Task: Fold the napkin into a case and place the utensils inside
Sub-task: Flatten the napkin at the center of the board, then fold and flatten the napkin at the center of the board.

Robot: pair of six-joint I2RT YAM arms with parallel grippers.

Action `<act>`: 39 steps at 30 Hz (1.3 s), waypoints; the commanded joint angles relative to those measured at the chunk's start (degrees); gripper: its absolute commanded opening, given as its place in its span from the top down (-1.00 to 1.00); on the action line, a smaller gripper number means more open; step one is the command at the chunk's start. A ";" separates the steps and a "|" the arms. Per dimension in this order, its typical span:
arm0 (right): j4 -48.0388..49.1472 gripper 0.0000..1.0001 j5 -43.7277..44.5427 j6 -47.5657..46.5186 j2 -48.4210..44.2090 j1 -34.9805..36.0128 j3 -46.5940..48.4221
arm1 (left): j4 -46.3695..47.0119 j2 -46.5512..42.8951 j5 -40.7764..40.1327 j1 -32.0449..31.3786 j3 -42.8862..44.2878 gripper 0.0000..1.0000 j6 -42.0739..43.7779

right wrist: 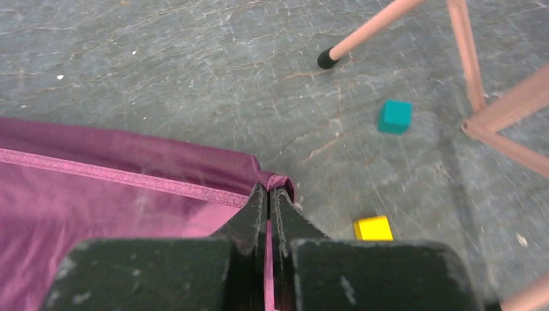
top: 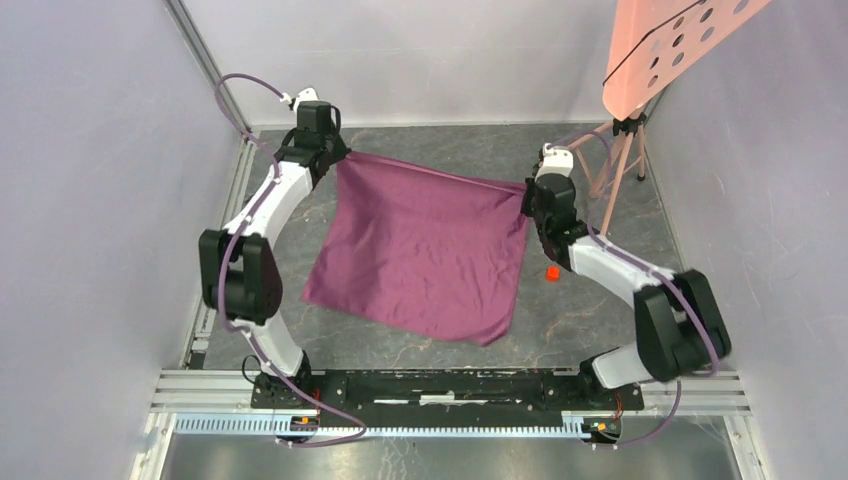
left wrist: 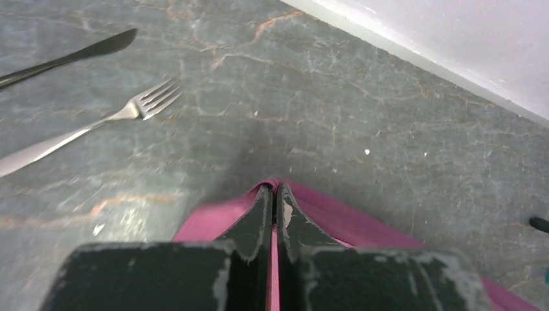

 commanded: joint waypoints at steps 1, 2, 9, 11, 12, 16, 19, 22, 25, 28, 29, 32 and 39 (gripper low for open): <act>3.84 1.00 -12.63 -2.50 8.93 -4.44 8.64 | 4.76 6.91 7.85 2.84 8.85 0.95 -1.69; 3.56 1.00 -14.09 -3.09 10.60 -4.70 9.79 | 4.82 8.10 9.95 3.49 9.68 0.95 -1.83; -1.03 1.00 -20.35 -4.87 11.96 -4.82 12.38 | -4.36 12.35 13.50 6.22 12.64 0.95 -2.31; -3.39 1.00 -22.86 -4.14 11.51 -4.72 12.40 | -6.84 12.57 15.47 7.38 11.49 0.95 -3.30; -4.23 1.00 -24.38 -3.29 11.11 -4.77 12.08 | -8.16 12.44 16.57 8.09 10.68 0.95 -3.73; -4.77 1.00 -30.87 1.22 8.87 -4.33 7.22 | -13.19 12.78 18.91 9.92 8.74 0.95 -3.63; -5.66 1.00 -33.89 3.43 7.19 -3.38 3.80 | -20.22 14.20 18.80 10.28 9.15 0.95 -2.26; -6.05 1.00 -34.80 4.25 4.29 -2.03 0.13 | -24.51 15.04 17.46 10.28 8.23 0.95 -0.56; -6.37 1.00 -36.04 5.57 2.23 -0.64 -2.48 | -29.37 17.06 15.83 10.28 9.10 0.95 1.68; -5.99 1.00 -36.89 7.85 0.28 1.68 -4.88 | -32.13 17.93 14.84 10.28 8.84 0.96 2.31; -5.28 1.00 -36.56 9.03 -0.54 2.56 -6.19 | -32.30 17.42 14.12 10.28 8.06 0.95 2.44; -2.56 1.00 -34.50 11.61 -3.94 4.77 -10.38 | -32.31 15.22 10.44 10.28 5.24 0.95 2.42; -4.10 1.00 -33.29 12.44 -8.82 5.93 -13.30 | -33.86 12.91 4.96 11.89 2.61 0.96 4.55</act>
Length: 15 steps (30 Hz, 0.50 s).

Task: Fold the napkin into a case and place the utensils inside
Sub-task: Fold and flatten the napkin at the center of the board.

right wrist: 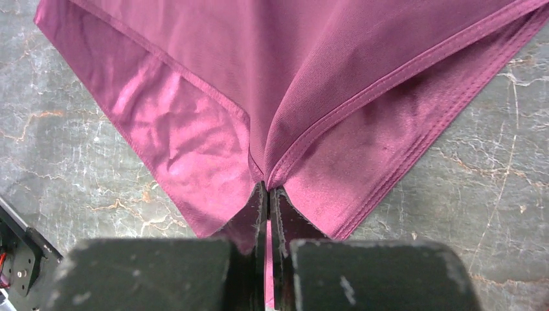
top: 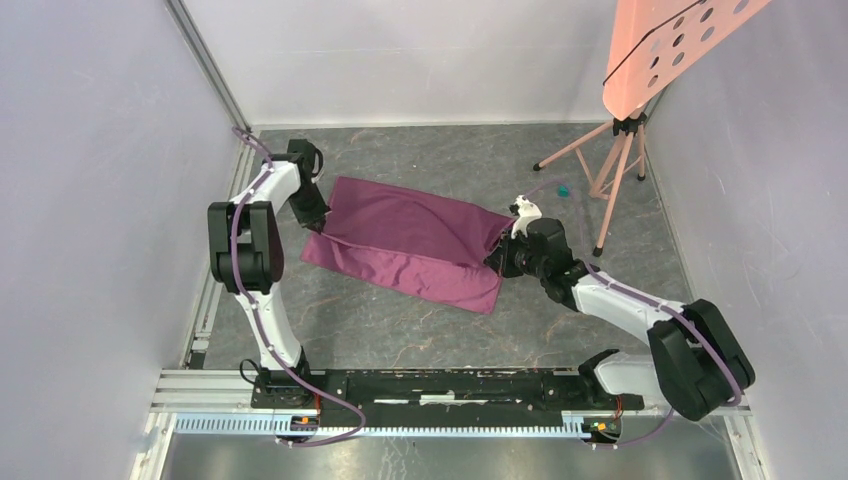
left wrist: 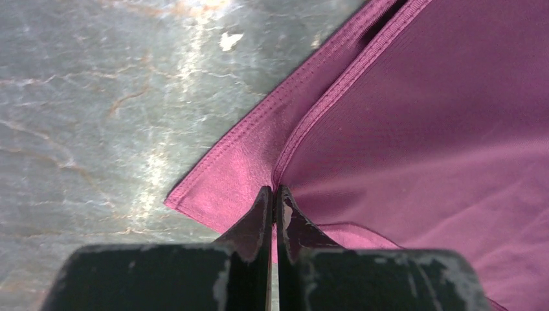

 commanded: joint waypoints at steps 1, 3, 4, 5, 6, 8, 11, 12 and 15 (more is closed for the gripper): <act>0.95 1.00 1.13 1.30 -4.28 0.22 -0.31 | -2.02 -4.18 -5.37 1.74 -0.58 0.95 3.66; -0.29 1.00 0.85 1.21 -5.27 0.44 -0.29 | -2.41 -4.65 -6.89 1.85 -0.76 0.95 3.68; -0.74 1.00 0.55 1.28 -5.66 0.59 -0.37 | -2.36 -5.07 -7.72 1.84 -1.13 0.96 3.63; -1.21 1.00 0.22 1.39 -5.96 0.76 -0.53 | -2.57 -5.39 -8.27 1.91 -1.47 0.95 3.52; -1.46 1.00 -0.04 1.63 -6.44 0.96 -0.81 | -2.90 -5.84 -8.68 1.93 -1.72 0.96 3.34; -1.23 1.00 0.19 2.33 -7.66 1.66 -2.07 | -2.70 -7.12 -10.13 2.06 -3.48 0.96 3.15; 0.69 1.00 1.12 3.43 -8.49 2.77 -5.32 | -1.97 -7.40 -11.36 2.02 -6.14 0.95 2.88; 1.68 1.00 1.31 3.96 -8.17 2.92 -6.63 | -1.96 -6.98 -10.75 2.02 -6.54 0.95 2.88; 4.40 1.00 2.14 4.61 -5.88 2.88 -9.00 | -1.75 -5.66 -9.46 2.01 -7.83 0.96 1.82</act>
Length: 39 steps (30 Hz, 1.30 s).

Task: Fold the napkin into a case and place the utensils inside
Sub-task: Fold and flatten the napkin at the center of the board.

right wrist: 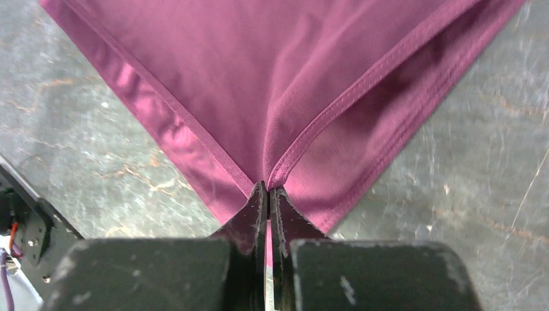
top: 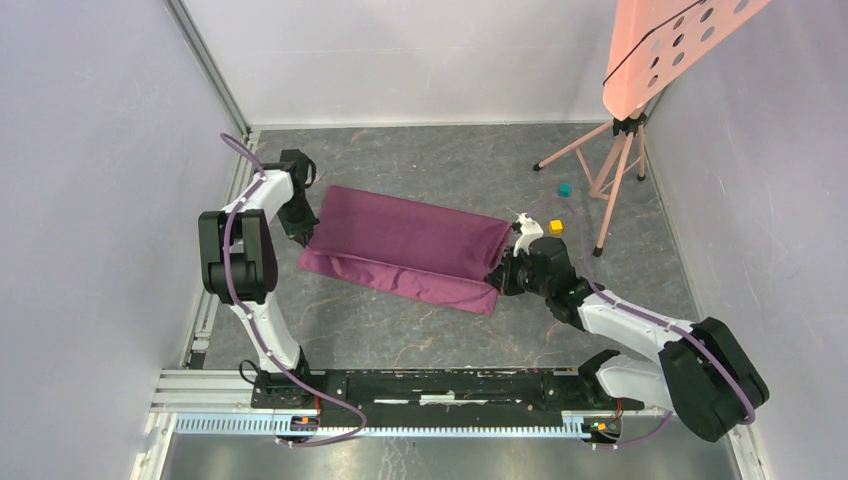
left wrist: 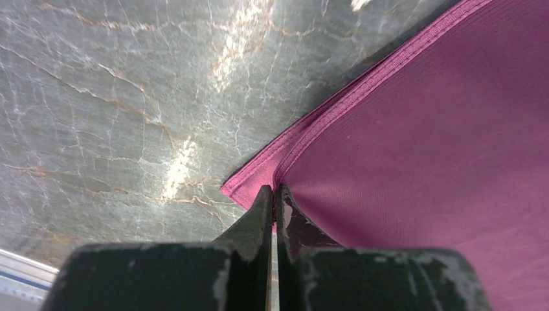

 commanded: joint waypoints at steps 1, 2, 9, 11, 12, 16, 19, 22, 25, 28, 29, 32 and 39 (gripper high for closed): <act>3.96 1.00 2.67 1.66 2.71 0.11 -3.05 | 0.27 -0.02 -1.38 0.15 -1.98 0.96 0.97; 4.05 1.00 3.27 1.28 3.62 0.10 -2.94 | 0.27 0.02 -1.63 0.13 -2.25 0.96 0.27; 0.26 1.00 5.97 -5.86 10.02 -2.33 -0.84 | 0.94 -0.93 -0.01 0.15 -8.88 0.96 -4.83; -0.88 1.00 7.94 -8.85 11.07 -3.76 0.05 | 1.29 -2.16 1.91 0.15 -11.36 0.95 -5.99; -1.45 1.00 9.00 -10.56 11.67 -4.39 0.76 | 1.61 -2.96 2.59 0.15 -12.33 0.96 -6.40; -6.53 1.00 11.21 -16.90 13.78 -5.28 6.64 | 1.64 -7.39 3.18 0.13 -15.40 0.95 -6.77; -10.21 1.00 6.97 -17.70 12.80 -4.71 9.87 | 1.50 -10.61 3.12 0.16 -16.37 0.95 -6.15; -12.90 1.00 6.86 -16.34 8.99 -1.61 10.72 | 1.19 -11.86 1.60 0.13 -16.29 0.95 -5.04; -15.49 1.00 7.76 -14.09 6.61 1.18 11.08 | 0.71 -11.09 0.67 0.13 -16.19 0.96 -4.20; -15.57 1.00 7.61 -12.36 5.38 2.10 9.68 | 0.82 -11.18 -0.32 0.17 -17.00 0.95 -4.18; -15.53 1.00 7.24 -12.11 5.41 2.14 9.40 | 0.83 -11.37 -0.75 0.12 -17.15 0.95 -4.19; -15.87 1.00 6.37 -11.45 4.55 2.50 8.74 | 0.76 -12.22 -1.44 0.27 -17.09 0.95 -4.06; -17.92 1.00 7.39 -10.96 0.57 2.59 9.62 | 0.32 -14.49 -1.99 0.23 -16.68 0.95 -3.95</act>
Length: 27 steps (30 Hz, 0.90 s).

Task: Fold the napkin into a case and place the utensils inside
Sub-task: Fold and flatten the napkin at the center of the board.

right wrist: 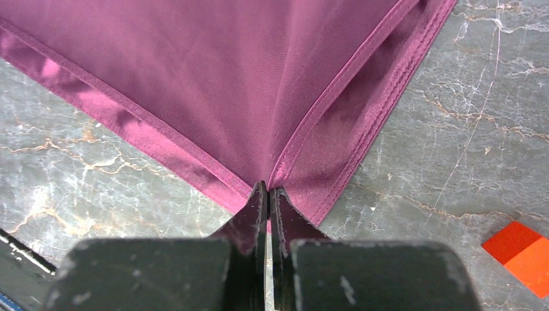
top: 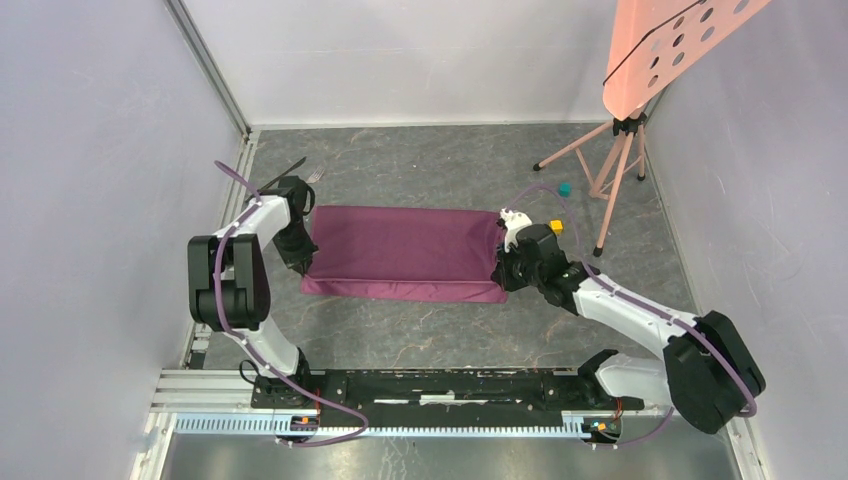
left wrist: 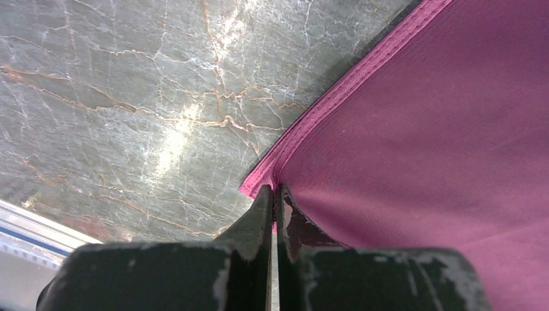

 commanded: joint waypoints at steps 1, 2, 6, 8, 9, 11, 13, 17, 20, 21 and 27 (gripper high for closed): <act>-1.48 1.00 0.50 0.71 -3.46 0.24 1.29 | -0.08 -4.22 -2.83 0.31 0.22 0.96 0.18; -1.67 1.00 0.20 0.85 -3.73 0.25 1.23 | -0.28 -4.33 -3.04 0.30 0.24 0.95 0.17; -1.67 1.00 -0.95 1.23 -4.55 0.29 0.54 | -0.90 -4.82 -2.24 0.27 0.42 0.96 0.01; -2.02 1.00 -1.11 1.39 -5.17 0.25 0.51 | -0.91 -5.56 -2.34 0.28 0.32 0.95 0.03; -2.15 1.00 -1.25 1.48 -5.39 0.25 0.51 | -1.13 -5.93 -2.39 0.31 0.37 0.95 0.00; -2.32 1.00 -1.67 1.76 -6.04 0.24 0.60 | -1.76 -6.48 -2.58 0.29 0.43 0.95 0.02; -2.48 1.00 -2.17 2.07 -6.50 0.38 0.56 | -1.79 -7.24 -2.63 0.32 -0.21 0.96 -0.10; -1.72 1.00 -2.59 2.63 -6.72 0.38 -0.81 | -0.57 -6.75 -1.35 0.28 -2.31 0.95 -0.58; -0.23 1.00 -3.46 3.53 -6.14 0.47 -2.63 | 0.00 -5.32 -0.67 0.33 -3.50 0.95 -0.96; 0.79 1.00 -3.84 4.07 -6.02 0.54 -3.54 | 0.27 -4.91 -0.78 0.29 -3.83 0.95 -0.96; 5.05 1.00 -4.08 5.16 -3.62 0.83 -7.55 | 0.95 -2.11 -0.60 0.31 -3.99 0.95 -0.80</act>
